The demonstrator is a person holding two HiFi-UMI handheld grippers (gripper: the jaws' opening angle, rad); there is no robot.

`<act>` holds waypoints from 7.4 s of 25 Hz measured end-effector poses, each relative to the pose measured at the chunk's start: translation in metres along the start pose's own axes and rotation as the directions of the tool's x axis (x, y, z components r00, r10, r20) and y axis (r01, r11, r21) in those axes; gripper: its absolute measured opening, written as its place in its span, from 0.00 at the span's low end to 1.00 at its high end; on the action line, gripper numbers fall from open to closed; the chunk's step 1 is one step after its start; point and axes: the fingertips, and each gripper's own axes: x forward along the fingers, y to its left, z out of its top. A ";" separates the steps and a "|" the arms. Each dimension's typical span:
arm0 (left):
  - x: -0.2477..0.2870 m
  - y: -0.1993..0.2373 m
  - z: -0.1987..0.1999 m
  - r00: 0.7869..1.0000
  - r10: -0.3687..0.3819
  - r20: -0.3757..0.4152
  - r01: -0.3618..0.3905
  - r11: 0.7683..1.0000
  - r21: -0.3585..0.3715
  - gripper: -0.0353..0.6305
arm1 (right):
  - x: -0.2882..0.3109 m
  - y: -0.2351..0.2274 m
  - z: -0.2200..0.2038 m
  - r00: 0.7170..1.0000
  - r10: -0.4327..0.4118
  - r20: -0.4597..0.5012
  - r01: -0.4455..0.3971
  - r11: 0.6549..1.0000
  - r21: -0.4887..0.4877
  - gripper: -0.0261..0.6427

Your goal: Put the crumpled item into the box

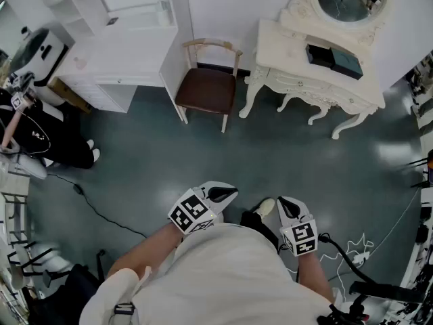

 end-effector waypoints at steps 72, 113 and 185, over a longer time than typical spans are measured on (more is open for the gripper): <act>0.531 0.551 0.334 0.914 0.361 -0.187 -0.363 0.932 0.023 0.35 | 0.128 -0.598 0.087 0.962 -0.260 -0.078 0.271 0.930 0.247 0.19; 0.695 0.564 0.438 0.834 0.486 -0.262 -0.489 0.870 0.059 0.26 | 0.164 -0.890 0.085 1.000 0.012 0.025 -0.015 0.991 0.135 0.17; 0.517 0.390 0.396 0.992 -0.048 -0.115 0.055 0.997 0.057 0.06 | 0.190 -0.679 0.142 0.991 -0.132 0.021 0.126 0.977 0.173 0.04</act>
